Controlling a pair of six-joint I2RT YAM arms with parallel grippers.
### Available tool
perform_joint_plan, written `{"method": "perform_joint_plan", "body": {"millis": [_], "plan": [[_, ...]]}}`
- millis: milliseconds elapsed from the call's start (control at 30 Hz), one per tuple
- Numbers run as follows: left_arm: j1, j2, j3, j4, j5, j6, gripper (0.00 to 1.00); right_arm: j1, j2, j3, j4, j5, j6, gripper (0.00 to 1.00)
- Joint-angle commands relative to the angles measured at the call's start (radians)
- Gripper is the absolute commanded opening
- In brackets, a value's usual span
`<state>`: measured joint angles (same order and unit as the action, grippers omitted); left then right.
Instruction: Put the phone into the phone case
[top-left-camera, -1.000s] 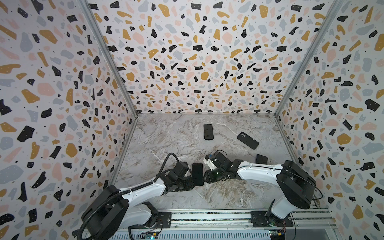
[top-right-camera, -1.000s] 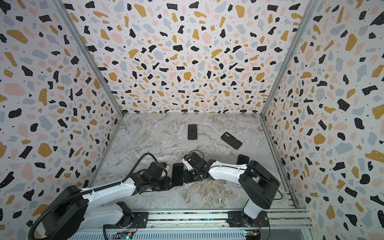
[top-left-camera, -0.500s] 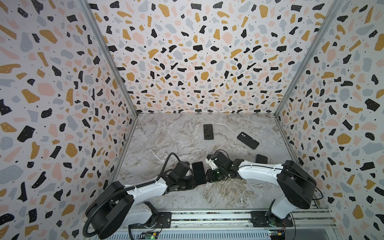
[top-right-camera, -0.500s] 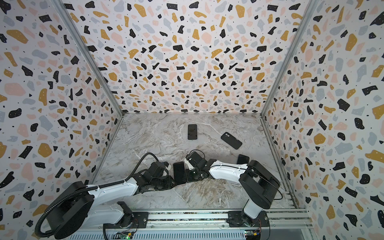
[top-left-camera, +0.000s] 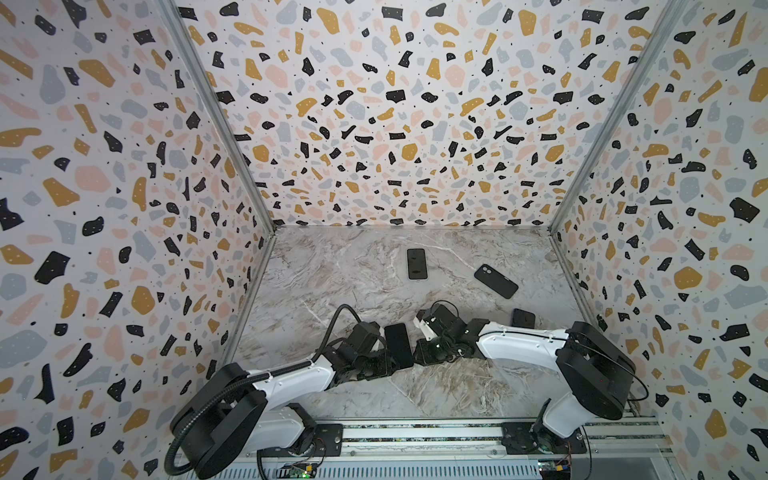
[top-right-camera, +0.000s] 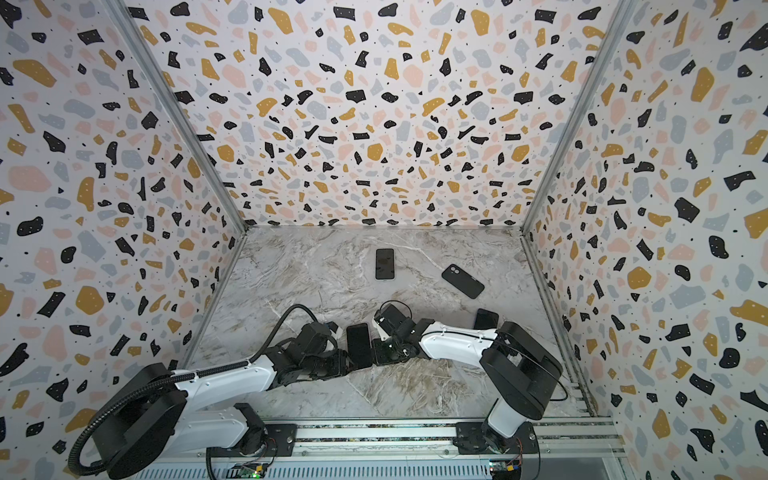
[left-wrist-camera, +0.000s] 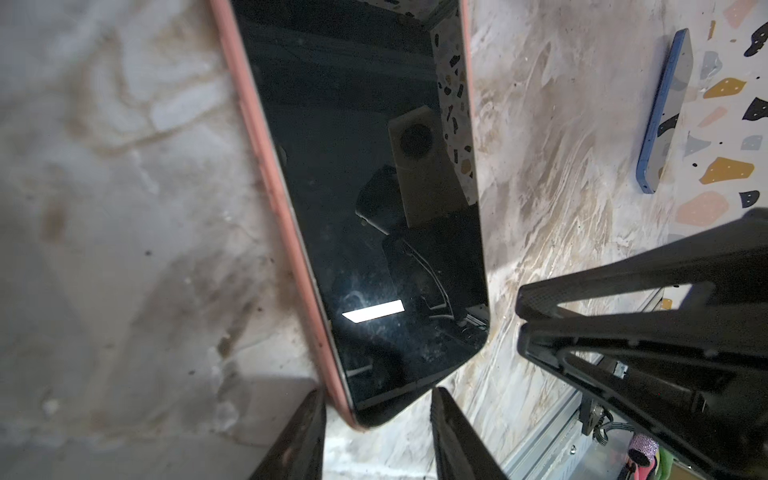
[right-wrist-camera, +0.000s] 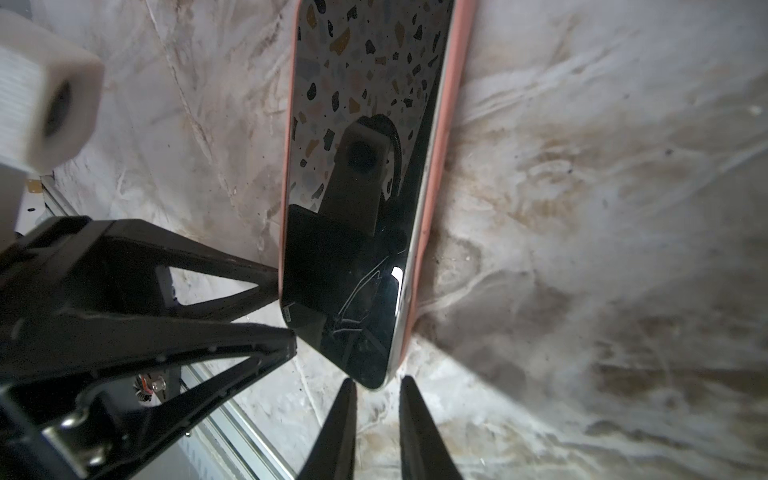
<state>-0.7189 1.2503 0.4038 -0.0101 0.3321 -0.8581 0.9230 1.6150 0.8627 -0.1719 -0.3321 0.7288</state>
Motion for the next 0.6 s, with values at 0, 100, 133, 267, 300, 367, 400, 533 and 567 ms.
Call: {"method": "perform_joint_plan", "body": {"millis": [0, 100, 133, 267, 300, 367, 400, 533, 567], "plan": [[0.007, -0.018, -0.018, 0.034, -0.005, -0.015, 0.45, 0.01, 0.025, 0.035, -0.011, -0.016, 0.0, 0.21], [0.008, -0.017, -0.026, 0.039, -0.004, -0.018, 0.45, 0.01, 0.031, 0.035, -0.007, -0.022, 0.0, 0.2], [0.007, -0.015, -0.029, 0.042, -0.004, -0.02, 0.45, 0.01, 0.034, 0.034, -0.006, -0.025, 0.0, 0.19], [0.008, -0.01, -0.04, 0.057, -0.001, -0.02, 0.45, 0.011, 0.046, 0.034, 0.005, -0.042, 0.001, 0.16], [0.008, -0.008, -0.043, 0.063, 0.001, -0.019, 0.45, 0.014, 0.051, 0.033, 0.01, -0.049, 0.001, 0.15], [0.007, -0.004, -0.05, 0.075, 0.003, -0.021, 0.45, 0.017, 0.057, 0.036, 0.016, -0.056, 0.001, 0.13], [0.007, -0.002, -0.052, 0.081, 0.004, -0.046, 0.45, 0.019, 0.06, 0.036, 0.02, -0.059, 0.001, 0.12], [0.006, 0.001, -0.07, 0.113, 0.01, -0.067, 0.45, 0.026, 0.078, 0.038, 0.035, -0.084, 0.001, 0.1], [0.006, 0.003, -0.075, 0.121, 0.011, -0.071, 0.45, 0.028, 0.084, 0.037, 0.04, -0.091, 0.001, 0.1]]}}
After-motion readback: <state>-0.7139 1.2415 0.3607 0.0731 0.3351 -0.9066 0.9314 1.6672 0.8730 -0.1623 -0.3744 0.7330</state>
